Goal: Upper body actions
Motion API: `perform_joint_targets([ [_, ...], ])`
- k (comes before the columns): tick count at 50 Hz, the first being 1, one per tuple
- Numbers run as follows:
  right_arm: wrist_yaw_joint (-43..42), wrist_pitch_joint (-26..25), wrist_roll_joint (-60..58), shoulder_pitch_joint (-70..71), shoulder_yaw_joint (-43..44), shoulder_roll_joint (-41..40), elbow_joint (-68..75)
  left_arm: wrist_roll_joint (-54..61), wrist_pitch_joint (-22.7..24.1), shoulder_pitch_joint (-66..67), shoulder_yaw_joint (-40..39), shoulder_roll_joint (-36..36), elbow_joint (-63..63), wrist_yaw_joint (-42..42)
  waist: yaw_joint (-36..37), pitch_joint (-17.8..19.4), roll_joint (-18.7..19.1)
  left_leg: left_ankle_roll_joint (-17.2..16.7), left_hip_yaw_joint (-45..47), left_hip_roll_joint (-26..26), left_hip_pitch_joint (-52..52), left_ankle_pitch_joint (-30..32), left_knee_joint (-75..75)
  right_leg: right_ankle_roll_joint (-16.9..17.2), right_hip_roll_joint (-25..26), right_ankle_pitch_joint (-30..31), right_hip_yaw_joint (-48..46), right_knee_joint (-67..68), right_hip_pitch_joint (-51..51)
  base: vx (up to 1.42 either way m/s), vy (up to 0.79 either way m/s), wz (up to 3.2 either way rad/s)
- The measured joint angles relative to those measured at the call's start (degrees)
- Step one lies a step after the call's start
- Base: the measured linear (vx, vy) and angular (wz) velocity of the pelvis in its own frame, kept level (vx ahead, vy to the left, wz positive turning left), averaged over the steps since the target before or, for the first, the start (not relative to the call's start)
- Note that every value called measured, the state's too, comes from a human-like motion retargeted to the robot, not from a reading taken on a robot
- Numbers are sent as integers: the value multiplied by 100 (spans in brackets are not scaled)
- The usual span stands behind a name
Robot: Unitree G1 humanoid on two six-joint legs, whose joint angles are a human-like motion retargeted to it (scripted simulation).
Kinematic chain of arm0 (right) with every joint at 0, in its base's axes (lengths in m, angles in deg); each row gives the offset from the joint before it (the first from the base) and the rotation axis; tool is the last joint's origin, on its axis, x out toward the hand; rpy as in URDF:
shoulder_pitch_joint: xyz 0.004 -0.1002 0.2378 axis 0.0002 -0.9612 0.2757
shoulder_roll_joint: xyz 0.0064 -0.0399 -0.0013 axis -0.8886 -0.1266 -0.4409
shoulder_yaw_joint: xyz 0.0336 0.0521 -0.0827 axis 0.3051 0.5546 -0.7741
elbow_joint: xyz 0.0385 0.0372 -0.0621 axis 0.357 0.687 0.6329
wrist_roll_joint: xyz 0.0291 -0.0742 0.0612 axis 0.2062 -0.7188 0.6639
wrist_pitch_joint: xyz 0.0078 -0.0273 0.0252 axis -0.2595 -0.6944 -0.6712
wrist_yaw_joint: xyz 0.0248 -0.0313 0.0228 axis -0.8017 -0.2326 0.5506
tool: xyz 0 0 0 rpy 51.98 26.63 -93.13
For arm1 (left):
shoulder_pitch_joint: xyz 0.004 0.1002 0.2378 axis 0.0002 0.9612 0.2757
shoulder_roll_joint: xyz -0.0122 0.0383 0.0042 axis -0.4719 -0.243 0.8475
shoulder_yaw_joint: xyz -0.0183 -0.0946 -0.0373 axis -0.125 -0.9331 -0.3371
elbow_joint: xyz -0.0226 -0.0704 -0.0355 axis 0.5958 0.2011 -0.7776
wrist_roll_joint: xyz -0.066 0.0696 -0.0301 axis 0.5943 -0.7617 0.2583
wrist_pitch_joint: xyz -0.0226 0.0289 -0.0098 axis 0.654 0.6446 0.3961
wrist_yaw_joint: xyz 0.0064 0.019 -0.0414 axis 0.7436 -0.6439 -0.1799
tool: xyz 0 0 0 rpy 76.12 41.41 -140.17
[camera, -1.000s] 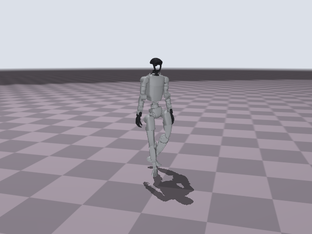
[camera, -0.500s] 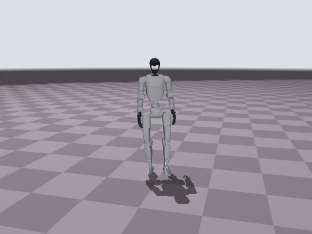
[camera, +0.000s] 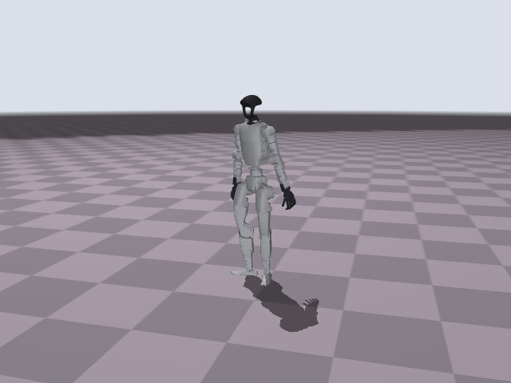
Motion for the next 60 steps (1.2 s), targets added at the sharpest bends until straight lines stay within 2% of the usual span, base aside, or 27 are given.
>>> perform_joint_targets([
  [5, -89, -61, 232, -27, 252, 93, 371, 129, -4, -309, 134, -45, 183, 45, -114, -8, 61, -278, 508, 126, 220, -74, 109, -18, 59, 375, -536, -190, 92, -12, -16, -153],
  [8, -92, -86, 393, -98, 388, 142, 620, 174, 6, -486, 256, -61, 308, 76, -205, 6, 72, -456, 746, 138, 422, -81, 168, -104, 108, 1122, -510, -422, 150, -7, -18, -122],
  [10, -68, -106, 460, -223, 483, 155, 784, 194, 24, -578, 323, -54, 432, 103, -275, -27, 92, -621, 895, 171, 597, -48, 218, -240, 221, 1411, -189, -621, 147, 1, -20, -105],
  [14, 2, -148, 433, -493, 686, 130, 999, 202, 46, -641, 321, 62, 607, 159, -487, -229, 87, -791, 826, 312, 690, 224, 425, -291, 371, 1355, 100, -803, 171, 7, -27, -43],
  [17, 1, -234, 436, -686, 722, 81, 1014, 421, 143, -634, 216, 278, 681, 171, -434, -353, -60, -851, 956, 478, 771, 818, 841, -345, 335, 1214, 655, -695, 51, 4, -31, -110],
  [20, 8, -283, 354, -676, 686, 57, 1014, 699, 296, -585, 161, 398, 728, 349, -394, -209, -370, -538, 1007, 674, 858, 1527, 1655, -360, 62, 1116, 930, -590, 161, 1, -35, -126],
  [23, 70, -229, 195, -527, 683, 59, 975, 736, 293, -649, 171, 444, 676, 323, -365, 52, -631, 413, 379, 1144, 403, 1766, 3369, -377, -134, 1090, 1206, -643, 434, 1, -31, -116],
  [24, 82, -215, 167, -492, 669, 62, 912, 710, 292, -680, 190, 460, 625, 272, -433, 52, -625, 417, 104, 1284, 177, 1736, 3801, -389, -114, 1090, 1223, -661, 450, 0, -25, -59],
  [25, 89, -206, 148, -465, 654, 66, 833, 679, 294, -710, 214, 477, 566, 220, -542, 17, -587, 243, -171, 1396, -44, 1680, 4121, -404, -63, 1091, 1188, -679, 438, -3, -18, -55],
  [27, 20, -165, 135, -397, 621, 67, 655, 620, 300, -695, 294, 564, 476, 197, -481, -48, -514, -355, -1185, 1049, -694, 1532, 4264, -447, 9, 1126, 1358, -670, 323, -6, -9, -117],
  [28, -15, -143, 138, -363, 607, 63, 575, 616, 310, -669, 346, 608, 459, 226, -384, -50, -485, -593, -1723, 632, -969, 1408, 4134, -465, 32, 1150, 1500, -655, 269, -7, -11, -159],
  [30, -40, -98, 163, -289, 569, 51, 403, 611, 347, -624, 449, 670, 459, 280, -241, 18, -448, -720, -2189, 159, -1221, 1152, 3738, -502, 65, 1181, 1749, -610, 218, -5, -14, -160],
  [33, 31, -38, 202, -171, 502, 29, 88, 545, 408, -595, 556, 750, 453, 198, -45, 165, -259, -532, -2370, -121, -1261, 757, 2601, -549, 257, 1204, 2043, -571, 246, 0, -6, -151],
  [35, 56, -8, 196, -145, 477, 16, -61, 511, 433, -559, 588, 798, 418, 81, 18, 186, -93, -421, -2814, -345, -1300, 579, 1873, -570, 438, 1206, 2202, -576, 299, 10, -3, -121],
  [38, 14, 57, 147, -171, 395, -2, -163, 513, 468, -384, 612, 859, 281, -39, 68, 119, 166, 35, -4584, -992, -1311, 1035, 843, -589, 721, 1170, 2579, -544, 445, 20, 2, -107],
  [39, 2, 65, 133, -166, 362, -4, -150, 515, 461, -349, 598, 863, 239, -16, -32, 67, 197, -55, -4304, -878, -1295, 962, 953, -578, 743, 1157, 2604, -525, 446, 18, 0, -18],
  [40, -8, 69, 119, -148, 329, -6, -127, 513, 447, -328, 573, 862, 200, 24, -169, 6, 224, -256, -3521, -577, -1278, 776, 1200, -566, 761, 1143, 2590, -506, 424, 10, -3, -21],
  [41, -49, 64, 168, -116, 273, -48, -77, 487, 405, -323, 525, 844, 163, 81, -209, 5, 262, -405, -3107, -288, -1226, 922, 1141, -568, 818, 1135, 2662, -468, 414, 5, -7, -24],
  [43, -111, 83, 289, -46, 234, -105, 50, 465, 354, -341, 493, 795, 145, 131, -508, 33, 294, -536, -2901, -70, -1103, 987, 1075, -559, 865, 1111, 2504, -445, 443, 0, -10, 28],
  [45, -47, 161, 463, 20, 168, -101, 295, 458, 337, -362, 522, 709, 215, 141, -556, 132, 229, -466, -3114, -227, -1093, 949, 1096, -582, 822, 1127, 2493, -451, 527, 1, -10, 0],
  [48, 152, 60, 346, -8, 113, -22, 579, 378, 274, -398, 619, 649, 375, 148, -277, 104, 207, -483, -2962, -238, -1089, 995, 1004, -624, 796, 1175, 2590, -464, 475, 4, -6, -37],
  [52, 52, -69, 82, 11, 133, 112, 854, 484, 274, -587, 729, 668, 655, 210, -61, 220, 179, -387, -3130, -407, -1246, 1084, 974, -653, 721, 1234, 2281, -563, 462, -5, -6, 41],
  [55, 8, -111, 43, -5, 175, 240, 999, 613, 354, -752, 863, 739, 914, 354, -55, 330, 131, -152, -3032, -521, -1333, 780, 927, -611, 597, 1240, 1841, -663, 500, -9, 0, 127],
  [57, 49, -136, 55, -98, 257, 295, 1014, 616, 441, -822, 1002, 797, 1090, 482, -117, 338, 86, -82, -2174, -353, -1244, 369, 866, -564, 482, 1204, 1448, -700, 512, -6, 2, 197],
  [60, 75, -175, 120, -235, 406, 338, 1014, 559, 566, -863, 1224, 860, 1322, 558, -94, 357, 29, -169, -858, -90, -1038, -131, 815, -506, 349, 1125, 962, -736, 555, 1, 6, 201],
])
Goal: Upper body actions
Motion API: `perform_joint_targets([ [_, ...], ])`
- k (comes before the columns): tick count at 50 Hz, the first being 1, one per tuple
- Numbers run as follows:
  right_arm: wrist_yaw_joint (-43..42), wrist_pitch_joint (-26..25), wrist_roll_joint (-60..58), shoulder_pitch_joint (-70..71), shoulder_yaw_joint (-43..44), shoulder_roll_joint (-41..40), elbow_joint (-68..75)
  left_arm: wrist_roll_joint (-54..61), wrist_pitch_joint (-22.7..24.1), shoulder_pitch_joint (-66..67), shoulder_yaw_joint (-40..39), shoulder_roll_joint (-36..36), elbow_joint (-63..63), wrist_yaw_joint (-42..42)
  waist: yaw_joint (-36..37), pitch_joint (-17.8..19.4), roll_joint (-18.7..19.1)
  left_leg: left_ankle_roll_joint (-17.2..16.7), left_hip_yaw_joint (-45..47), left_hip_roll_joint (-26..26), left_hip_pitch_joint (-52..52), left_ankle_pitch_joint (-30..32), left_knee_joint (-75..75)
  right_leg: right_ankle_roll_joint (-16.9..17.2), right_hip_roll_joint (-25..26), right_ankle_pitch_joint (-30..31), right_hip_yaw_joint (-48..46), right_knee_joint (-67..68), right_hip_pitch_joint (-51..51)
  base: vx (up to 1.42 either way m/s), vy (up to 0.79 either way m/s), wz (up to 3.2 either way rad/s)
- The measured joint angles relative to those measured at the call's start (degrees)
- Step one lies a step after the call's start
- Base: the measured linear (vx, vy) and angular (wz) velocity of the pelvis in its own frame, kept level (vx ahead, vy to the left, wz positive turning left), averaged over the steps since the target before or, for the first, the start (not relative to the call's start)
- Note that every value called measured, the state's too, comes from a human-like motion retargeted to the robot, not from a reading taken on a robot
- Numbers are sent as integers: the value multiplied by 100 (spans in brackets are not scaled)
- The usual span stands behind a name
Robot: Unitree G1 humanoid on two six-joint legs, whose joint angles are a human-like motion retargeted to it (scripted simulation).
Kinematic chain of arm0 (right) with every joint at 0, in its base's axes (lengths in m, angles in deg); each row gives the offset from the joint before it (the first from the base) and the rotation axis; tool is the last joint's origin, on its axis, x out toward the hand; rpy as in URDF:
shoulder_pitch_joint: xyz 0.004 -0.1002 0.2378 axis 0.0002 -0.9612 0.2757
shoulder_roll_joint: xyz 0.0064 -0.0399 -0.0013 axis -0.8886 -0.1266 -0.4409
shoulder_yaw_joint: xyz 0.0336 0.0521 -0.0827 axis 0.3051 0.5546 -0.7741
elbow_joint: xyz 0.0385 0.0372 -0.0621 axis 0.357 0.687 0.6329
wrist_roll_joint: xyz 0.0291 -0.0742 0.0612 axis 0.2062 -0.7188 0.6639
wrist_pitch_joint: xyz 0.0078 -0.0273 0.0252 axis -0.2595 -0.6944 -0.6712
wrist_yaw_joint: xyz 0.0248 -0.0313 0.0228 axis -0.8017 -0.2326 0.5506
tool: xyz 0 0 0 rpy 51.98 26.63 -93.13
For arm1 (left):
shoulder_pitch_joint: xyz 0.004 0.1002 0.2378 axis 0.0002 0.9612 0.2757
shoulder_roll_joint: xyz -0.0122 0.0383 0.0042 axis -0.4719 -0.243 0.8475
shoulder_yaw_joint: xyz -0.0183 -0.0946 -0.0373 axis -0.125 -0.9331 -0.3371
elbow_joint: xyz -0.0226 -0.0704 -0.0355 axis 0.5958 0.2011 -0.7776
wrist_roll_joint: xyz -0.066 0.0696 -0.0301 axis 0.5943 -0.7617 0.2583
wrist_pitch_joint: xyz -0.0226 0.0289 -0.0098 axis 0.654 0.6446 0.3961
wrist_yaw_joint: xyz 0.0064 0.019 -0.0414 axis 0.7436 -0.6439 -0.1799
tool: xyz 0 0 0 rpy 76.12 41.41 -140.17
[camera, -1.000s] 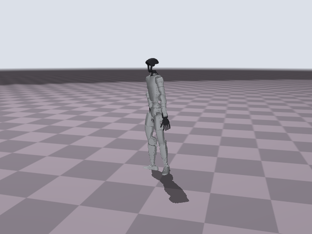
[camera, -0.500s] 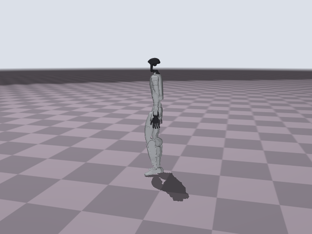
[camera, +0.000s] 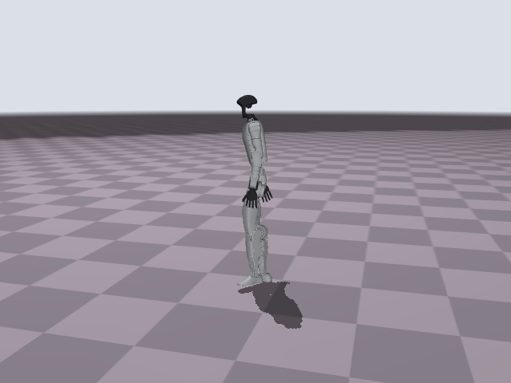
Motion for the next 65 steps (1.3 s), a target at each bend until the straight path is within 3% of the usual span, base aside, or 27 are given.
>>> perform_joint_targets([
  [2, -13, -33, 56, -123, 99, 25, 0, -123, 106, 36, 197, -20, 121, -25, -20, -65, -51, -93, 1117, 190, 244, -187, -10, 77, -113, -82, -422, -18, 43, 10, 7, 244],
  [4, 16, -88, 74, -205, 170, 42, 0, -282, 179, 102, 333, -72, 168, -75, -1, -104, -94, -148, 1509, 293, 371, -219, 59, 143, -174, -138, -694, -50, 118, 14, 8, 209],
  [8, 41, -193, 41, -271, 236, 31, 0, -567, 225, 278, 339, -223, -48, -376, -17, -250, -269, -219, 1834, 550, 518, -214, 408, 338, -315, -236, -1266, -82, 250, 17, 2, 237],
  [13, -34, -111, -67, -126, 248, 22, -90, -367, -32, 456, -282, -296, -900, -712, 86, -445, -408, -301, 1940, 465, 719, 116, 314, 547, -319, -282, -1837, -77, 348, 24, 10, 173],
  [15, -27, -56, -111, -85, 282, 50, -308, -91, -182, 487, -611, -321, -1303, -807, 193, -515, -295, -745, 1713, 399, 758, 453, 64, 613, -141, -300, -1990, -64, 382, 30, 23, 115],
  [18, 4, 153, -238, -38, 377, 150, -562, 468, -209, 693, -1016, -348, -1773, -975, 378, -667, -194, -353, 1127, -32, 772, 59, -507, 753, -72, -273, -2087, 22, 452, 39, 34, 73],
  [20, -79, 180, -266, 49, 433, 185, -661, 755, -197, 843, -1232, -348, -1951, -1050, 358, -749, -150, -336, 1144, -61, 762, 21, -600, 885, -106, -234, -2324, 123, 519, 27, 28, 63],
  [25, -326, 352, 514, 378, 526, 186, -731, 749, -168, 942, -1333, -434, -1917, -1125, 344, -409, 141, -129, 542, -29, 812, -141, -651, 679, -226, 64, -2376, 795, 810, 21, 26, 88],
  [27, -101, 350, 673, 321, 560, 160, -828, 449, -256, 911, -1226, -518, -1815, -1036, 245, -414, 406, -93, 141, 210, 766, -179, -589, 314, -329, 48, -2102, 1466, 732, 36, 24, 168],
  [28, -35, 305, 682, 279, 571, 140, -864, 337, -302, 886, -1207, -538, -1779, -1015, 247, -429, 453, -75, 40, 247, 738, -182, -576, 328, -394, 4, -1850, 1734, 628, 32, 19, 138],
  [30, 25, 254, 727, 204, 584, 72, -877, 154, -372, 782, -1162, -576, -1674, -1008, 361, -403, 470, -17, -116, 228, 724, -163, -595, 451, -511, -144, -881, 2372, 254, 33, 19, 138],
  [33, 29, 299, 716, 140, 477, -63, -783, 300, -273, 589, -1015, -584, -1460, -958, 335, -271, 374, 112, -590, 98, 668, -62, -634, 804, -240, -278, 774, 2774, -263, 20, 3, 196],
  [40, 172, 283, -255, -84, -108, -359, -857, 552, -124, 249, -796, -450, -909, -664, 42, -165, 13, 240, -1550, -259, 456, 183, -651, 1004, 225, -761, 2294, 1908, -611, 20, -4, 204],
  [42, 211, 267, -516, -98, -225, -373, -883, 555, -68, 186, -791, -385, -843, -670, 125, -102, -182, 253, -1775, -485, 428, 226, -639, 1019, 233, -465, 2617, 1512, -705, 15, -6, 136],
  [43, 229, 262, -660, -104, -282, -370, -900, 558, -23, 175, -817, -342, -832, -691, 185, -65, -272, 252, -1866, -589, 436, 244, -638, 771, 189, 44, 2561, 1291, -731, 14, -6, 106],
  [45, 228, 243, -926, -93, -383, -345, -931, 616, 39, 173, -907, -268, -851, -732, 317, -19, -361, 221, -1953, -663, 456, 271, -643, 864, 420, -36, 3613, 1283, -811, 13, -6, 63],
  [47, 173, 207, -1095, -64, -427, -309, -973, 689, 57, 209, -1000, -209, -907, -755, 471, -58, -353, 191, -1954, -625, 366, 295, -619, 828, 1, -274, 1931, 1233, -638, 7, -6, 38],
  [48, 127, 198, -1155, -47, -435, -285, -999, 734, 63, 249, -1047, -183, -957, -771, 439, -52, -373, 190, -2043, -663, 350, 313, -609, 819, 7, -260, 1828, 1127, -572, 4, -7, 63],
  [58, 142, 300, -473, 105, -161, -292, -1123, 552, -169, 751, -1324, -376, -1442, -857, 332, -152, -376, 23, -2133, -543, 397, 328, -609, 781, 210, -343, 1931, 1021, -507, 2, -10, 10],
  [65, 187, 300, -518, -79, -78, -279, -942, 622, -289, 829, -1451, -464, -1558, -832, 137, -305, -395, -294, -2115, -421, 420, 149, -258, 813, 263, -324, 2137, 982, -489, 0, -8, -21],
])
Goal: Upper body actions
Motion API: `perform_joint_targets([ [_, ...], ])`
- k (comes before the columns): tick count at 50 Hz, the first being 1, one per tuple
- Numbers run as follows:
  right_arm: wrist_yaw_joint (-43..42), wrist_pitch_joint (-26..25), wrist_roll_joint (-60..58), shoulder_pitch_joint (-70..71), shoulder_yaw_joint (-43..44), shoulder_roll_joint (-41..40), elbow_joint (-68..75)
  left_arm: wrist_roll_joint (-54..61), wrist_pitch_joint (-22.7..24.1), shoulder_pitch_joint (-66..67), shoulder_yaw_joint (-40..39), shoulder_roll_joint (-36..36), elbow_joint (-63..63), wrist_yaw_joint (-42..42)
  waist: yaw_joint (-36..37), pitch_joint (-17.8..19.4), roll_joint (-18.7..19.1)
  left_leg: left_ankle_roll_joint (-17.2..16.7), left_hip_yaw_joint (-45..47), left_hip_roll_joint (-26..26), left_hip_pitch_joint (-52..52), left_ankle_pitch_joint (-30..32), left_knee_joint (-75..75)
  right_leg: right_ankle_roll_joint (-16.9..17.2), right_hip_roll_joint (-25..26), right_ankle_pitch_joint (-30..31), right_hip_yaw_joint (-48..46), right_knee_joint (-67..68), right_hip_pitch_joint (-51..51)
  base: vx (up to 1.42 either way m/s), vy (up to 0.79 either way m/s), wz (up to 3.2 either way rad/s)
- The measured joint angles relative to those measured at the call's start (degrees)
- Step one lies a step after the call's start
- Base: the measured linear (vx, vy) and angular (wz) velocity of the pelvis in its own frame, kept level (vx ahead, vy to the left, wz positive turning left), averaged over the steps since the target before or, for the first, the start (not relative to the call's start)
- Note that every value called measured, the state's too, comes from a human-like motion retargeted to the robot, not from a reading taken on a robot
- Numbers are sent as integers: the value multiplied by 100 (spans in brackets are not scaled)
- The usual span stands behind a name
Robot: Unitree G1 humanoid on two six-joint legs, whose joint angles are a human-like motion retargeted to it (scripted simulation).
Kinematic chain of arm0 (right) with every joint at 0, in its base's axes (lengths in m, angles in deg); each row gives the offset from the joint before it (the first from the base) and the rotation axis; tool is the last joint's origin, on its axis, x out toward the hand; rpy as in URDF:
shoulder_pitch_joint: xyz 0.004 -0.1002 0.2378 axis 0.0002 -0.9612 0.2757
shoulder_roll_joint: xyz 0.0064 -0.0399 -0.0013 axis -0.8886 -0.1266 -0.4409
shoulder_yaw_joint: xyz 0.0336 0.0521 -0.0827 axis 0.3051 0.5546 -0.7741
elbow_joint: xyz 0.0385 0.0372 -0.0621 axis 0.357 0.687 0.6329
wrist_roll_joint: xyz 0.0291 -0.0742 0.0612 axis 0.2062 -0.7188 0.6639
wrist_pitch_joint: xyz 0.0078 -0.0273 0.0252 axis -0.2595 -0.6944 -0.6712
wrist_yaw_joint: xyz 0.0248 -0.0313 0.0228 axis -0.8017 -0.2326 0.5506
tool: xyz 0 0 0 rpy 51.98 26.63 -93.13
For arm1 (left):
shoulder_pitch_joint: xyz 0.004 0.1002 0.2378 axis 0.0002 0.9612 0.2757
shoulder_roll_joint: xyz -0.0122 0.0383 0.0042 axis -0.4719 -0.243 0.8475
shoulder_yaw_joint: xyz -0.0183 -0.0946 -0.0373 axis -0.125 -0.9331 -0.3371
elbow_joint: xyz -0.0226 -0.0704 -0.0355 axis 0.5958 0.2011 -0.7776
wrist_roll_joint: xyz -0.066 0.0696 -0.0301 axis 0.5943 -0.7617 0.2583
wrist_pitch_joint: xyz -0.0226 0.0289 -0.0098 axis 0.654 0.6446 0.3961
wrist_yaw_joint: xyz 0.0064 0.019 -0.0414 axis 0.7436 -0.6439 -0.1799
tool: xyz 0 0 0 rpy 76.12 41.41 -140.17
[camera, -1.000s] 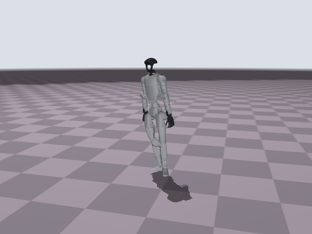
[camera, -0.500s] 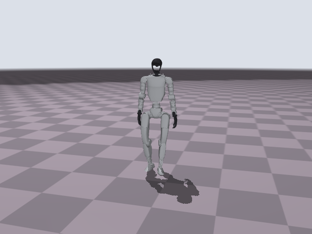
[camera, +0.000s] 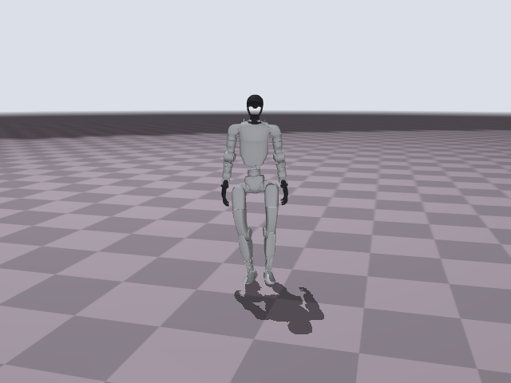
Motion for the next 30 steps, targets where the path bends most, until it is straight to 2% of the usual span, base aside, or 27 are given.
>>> perform_joint_targets([
  [5, -4, -91, -173, -89, 41, 60, 191, 96, 32, -70, 34, 85, 154, 69, -91, -127, -35, -403, 146, 121, -270, 1, 730, 73, -115, 137, 224, -43, -90, -2, -3, -60],
  [9, -77, -188, -122, -45, 89, 77, 285, 51, 77, -130, 108, 161, 296, 129, -163, -230, -104, -308, -92, -9, -475, 116, 1177, 146, -191, 289, 879, 46, -327, -5, 5, -126],
  [12, -100, -166, 42, 28, 130, 58, 235, 19, 108, -198, 185, 184, 361, 140, 160, -220, -117, -349, -1231, -369, -620, 216, 1070, 141, -29, 445, 1831, 176, -594, -11, 8, -270],
  [15, -1, -91, 107, 109, 164, 36, 64, 18, 112, -322, 301, 171, 357, 101, 778, -74, -39, -482, -3083, -810, -554, 587, 651, 153, 345, 680, 3048, 314, -819, -16, 6, -358],
  [17, 47, -71, 55, 188, 157, 24, -100, 75, 118, -416, 347, 168, 336, 66, 934, 7, -5, -466, -3296, -768, -458, 530, 410, 199, 557, 866, 3663, 350, -921, -21, 5, -295],
  [18, 53, -73, 22, 243, 122, 20, -187, 124, 133, -457, 360, 167, 329, 62, 843, 34, 20, -405, -2761, -534, -430, 411, 326, 223, 606, 939, 3792, 351, -965, -27, 4, -196],
  [20, 31, -101, -13, 347, 17, -15, -395, 231, 151, -543, 407, 140, 312, 94, 403, 154, 63, -37, -1789, -293, -247, 281, 71, 253, 627, 1012, 3906, 340, -971, -33, 4, -128],
  [22, -35, -82, 71, 404, -102, -80, -602, 286, 108, -631, 507, 57, 300, 181, -11, 259, 174, 4, -880, -72, -51, 317, -134, 186, 768, 1044, 3948, 367, -1029, -37, 9, -147],
  [23, -70, -44, 165, 420, -157, -120, -684, 285, 77, -681, 577, -1, 307, 232, -156, 310, 228, -3, -926, -25, -12, 366, -231, 82, 750, 1017, 3745, 373, -1087, -43, 11, -178],
  [25, -95, 49, 372, 432, -227, -182, -759, 234, 27, -764, 701, -128, 340, 293, -322, 368, 303, 5, -460, 117, 48, 371, -317, -145, 536, 796, 2952, 411, -1221, -42, 9, -193],
  [27, 21, 171, 643, 388, -232, -221, -719, 0, -28, -858, 865, -302, 461, 258, -329, 429, 309, 67, 117, 148, 163, 295, -421, -463, 133, 426, 1548, 388, -1306, -34, 11, -266],
  [30, 219, 82, 652, 242, -166, -192, -534, -286, -50, -800, 921, -371, 607, 116, 29, 283, 260, 115, 726, 141, 194, 88, -449, -659, -162, 70, 434, 365, -1467, -17, 4, -294],
])
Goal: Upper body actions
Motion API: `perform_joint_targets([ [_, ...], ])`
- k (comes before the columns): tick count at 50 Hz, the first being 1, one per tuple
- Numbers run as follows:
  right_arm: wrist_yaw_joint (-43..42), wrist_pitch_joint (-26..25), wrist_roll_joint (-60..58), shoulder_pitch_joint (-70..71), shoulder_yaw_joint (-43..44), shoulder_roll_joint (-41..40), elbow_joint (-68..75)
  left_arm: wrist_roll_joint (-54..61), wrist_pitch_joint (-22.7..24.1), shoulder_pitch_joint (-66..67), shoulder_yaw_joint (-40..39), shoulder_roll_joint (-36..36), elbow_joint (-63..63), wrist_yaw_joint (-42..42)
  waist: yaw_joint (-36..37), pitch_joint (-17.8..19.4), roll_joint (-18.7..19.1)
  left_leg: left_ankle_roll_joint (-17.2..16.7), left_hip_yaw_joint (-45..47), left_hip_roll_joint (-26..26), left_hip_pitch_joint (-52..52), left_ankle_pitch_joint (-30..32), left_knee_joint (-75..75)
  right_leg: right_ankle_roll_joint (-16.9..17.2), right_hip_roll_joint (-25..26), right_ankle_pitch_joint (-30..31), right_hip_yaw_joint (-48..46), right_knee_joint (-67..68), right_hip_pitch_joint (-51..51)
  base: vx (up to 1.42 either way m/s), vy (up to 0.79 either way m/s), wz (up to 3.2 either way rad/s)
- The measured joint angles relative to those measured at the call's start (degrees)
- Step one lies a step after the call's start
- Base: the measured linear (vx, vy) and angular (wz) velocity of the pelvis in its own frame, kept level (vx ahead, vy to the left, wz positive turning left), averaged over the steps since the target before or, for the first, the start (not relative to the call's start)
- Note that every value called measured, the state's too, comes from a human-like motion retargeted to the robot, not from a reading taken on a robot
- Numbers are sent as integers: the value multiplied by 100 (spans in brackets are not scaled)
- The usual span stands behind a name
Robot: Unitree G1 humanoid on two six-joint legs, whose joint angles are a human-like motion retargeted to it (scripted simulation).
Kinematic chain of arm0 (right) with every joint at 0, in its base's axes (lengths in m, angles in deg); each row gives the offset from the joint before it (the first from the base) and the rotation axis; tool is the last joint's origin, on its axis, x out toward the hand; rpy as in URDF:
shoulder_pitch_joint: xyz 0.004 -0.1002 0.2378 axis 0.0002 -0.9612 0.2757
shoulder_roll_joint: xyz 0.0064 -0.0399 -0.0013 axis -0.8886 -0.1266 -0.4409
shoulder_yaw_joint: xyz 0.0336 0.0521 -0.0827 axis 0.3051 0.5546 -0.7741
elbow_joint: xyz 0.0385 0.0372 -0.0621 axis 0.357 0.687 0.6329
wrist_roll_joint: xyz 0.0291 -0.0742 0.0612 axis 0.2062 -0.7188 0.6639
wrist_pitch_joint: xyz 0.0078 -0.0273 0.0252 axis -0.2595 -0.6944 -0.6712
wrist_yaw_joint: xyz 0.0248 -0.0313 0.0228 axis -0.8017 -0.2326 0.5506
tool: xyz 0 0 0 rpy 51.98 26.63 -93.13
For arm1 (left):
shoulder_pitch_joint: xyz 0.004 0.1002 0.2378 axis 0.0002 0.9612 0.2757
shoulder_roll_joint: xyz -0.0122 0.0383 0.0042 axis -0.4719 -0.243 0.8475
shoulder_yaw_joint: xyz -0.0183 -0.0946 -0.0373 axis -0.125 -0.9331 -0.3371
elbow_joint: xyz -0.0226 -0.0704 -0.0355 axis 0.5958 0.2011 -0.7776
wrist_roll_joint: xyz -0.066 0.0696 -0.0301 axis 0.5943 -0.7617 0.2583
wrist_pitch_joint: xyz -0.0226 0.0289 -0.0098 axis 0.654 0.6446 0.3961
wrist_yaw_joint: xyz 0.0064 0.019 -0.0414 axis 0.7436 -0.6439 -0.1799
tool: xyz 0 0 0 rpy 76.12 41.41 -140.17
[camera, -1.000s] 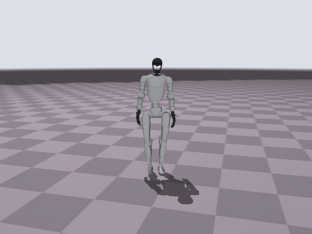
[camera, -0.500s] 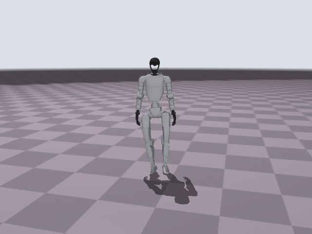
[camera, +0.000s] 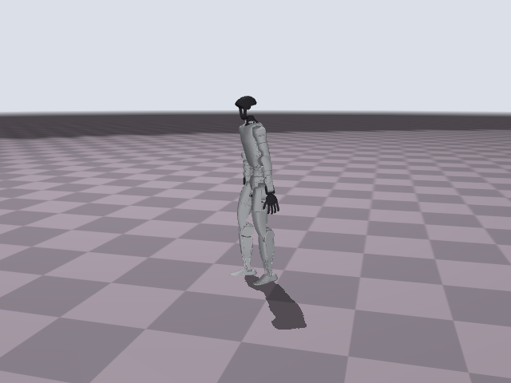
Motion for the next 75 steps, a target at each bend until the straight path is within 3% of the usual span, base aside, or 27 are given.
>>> perform_joint_targets([
  [5, -266, -234, -280, -94, 25, 140, 497, 362, 48, 54, -142, 66, -280, -96, 274, 5, 13, -27, 1042, 47, 258, -374, 1, 48, -435, -317, -2530, -365, 391, -28, -4, -314],
  [8, -312, -329, -361, -140, 90, 244, 727, 444, 30, 142, -220, 147, -464, -35, 171, -117, 118, -148, 1655, 167, 425, -532, -29, -99, -413, -351, -4118, -576, 748, -21, -12, -278],
  [16, -440, -460, 57, -194, 721, 537, 1143, -6, -36, 138, 111, 241, -545, -25, -337, -423, 188, -727, 2797, 275, 800, -708, 89, 106, -7, 154, -5811, -1141, 1246, -14, -21, -220],
  [20, -586, -489, 433, -232, 984, 633, 1371, -130, -20, 44, 281, 300, -389, 45, -464, -604, 367, -1096, 3309, 439, 983, -603, 165, -495, 292, 189, -4823, -1041, 988, -2, -24, -194],
  [25, -608, -635, 763, -412, 1147, 608, 1476, -198, -16, -101, 389, 358, -199, 78, -1011, -668, 517, -1235, 3305, 667, 1240, -138, 446, -453, 349, -51, -4084, -792, 973, 10, -26, -73],
  [27, -462, -709, 796, -539, 1146, 530, 1476, -217, -12, -147, 376, 407, -128, 72, -946, -751, 402, -1198, 3551, 675, 1418, 432, 705, -452, 323, -147, -3714, -781, 988, 20, -28, -140],
  [29, -399, -728, 775, -620, 1117, 442, 1476, -198, 28, -121, 354, 452, -40, 73, -787, -780, 172, -947, 3668, 658, 1533, 994, 1100, -463, 173, -172, -3508, -831, 1090, 22, -30, -164],
  [32, -357, -690, 656, -652, 1030, 298, 1476, -68, 127, -46, 416, 503, 121, 82, -452, -647, -354, -88, 3292, 682, 1484, 1618, 2287, -432, -291, -170, -2983, -847, 1335, 23, -27, -185],
  [33, -333, -659, 584, -616, 998, 260, 1476, -22, 148, -40, 456, 497, 152, 91, -356, -587, -453, -3, 3056, 733, 1374, 1646, 2712, -432, -381, -171, -2840, -829, 1387, 20, -25, -163],
  [35, -282, -580, 417, -518, 904, 220, 1476, 28, 173, -34, 492, 498, 164, 95, -251, -523, -576, -219, 2757, 816, 1213, 1472, 3307, -449, -493, -163, -2752, -826, 1463, 15, -21, -154],
  [37, -242, -515, 134, -350, 689, 159, 1233, 49, 163, -93, 459, 537, 76, 50, -138, -388, -518, -827, 1384, 546, 486, 1239, 3831, -520, -396, -122, -2555, -853, 1531, 5, -11, -197],
  [39, -285, -453, -66, -245, 483, 121, 926, 80, 172, -123, 448, 584, -25, -11, -54, -263, -457, -1071, 517, 216, -27, 1083, 4109, -547, -359, -72, -2255, -843, 1571, 5, -7, -178],
  [45, -363, -300, -610, 10, 10, 84, 23, -41, 234, -106, 510, 686, -249, -196, -34, -138, -245, -535, 137, 357, -604, 488, 4071, -556, -283, -28, -1587, -684, 1613, 12, 2, -152],
  [50, -417, -141, -482, 51, -60, -12, -347, -130, 296, 4, 550, 776, -396, -325, -108, -192, 93, -369, -239, 326, -677, 111, 2466, -550, 39, -53, -1086, -587, 1682, 18, 8, -122],
  [54, -346, -101, -162, 2, 12, -18, -88, -256, 268, 100, 551, 808, -439, -304, -121, -231, 383, -74, -608, 170, -340, 366, 783, -561, 412, -76, -613, -601, 1905, 31, 12, -99],
  [55, -313, -121, -115, -35, 35, 3, 38, -282, 268, 157, 546, 819, -448, -295, -202, -282, 415, -87, -1031, -18, -256, 262, 603, -549, 446, -67, -569, -632, 1980, 35, 18, 6],
  [57, -316, -220, -54, -74, 204, 17, 319, -356, 228, 140, 524, 820, -471, -206, -593, -497, 405, -504, 657, 587, -27, 151, 821, -482, 403, -44, -793, -755, 1974, 19, 15, 38],
  [60, -506, -209, 301, -88, 411, 58, 687, -387, 208, -37, 549, 789, -475, -205, -667, -497, 422, -366, 138, 331, -3, 94, 662, -436, 417, 29, -828, -908, 2051, 9, 11, 0],
  [67, -451, -450, 387, -357, 659, 299, 1455, -492, 219, -66, 614, 812, -224, -58, -297, -869, 372, -341, 105, 133, -90, -27, 589, -318, 307, 56, -627, -924, 1907, 20, 13, -24],
  [75, -426, -448, 301, -259, 482, 226, 1449, -413, 202, -99, 420, 718, -257, 61, -339, -683, 470, -364, -138, 207, -69, -118, 678, -127, 369, -167, -625, -534, 1971, 11, 5, 5],
])
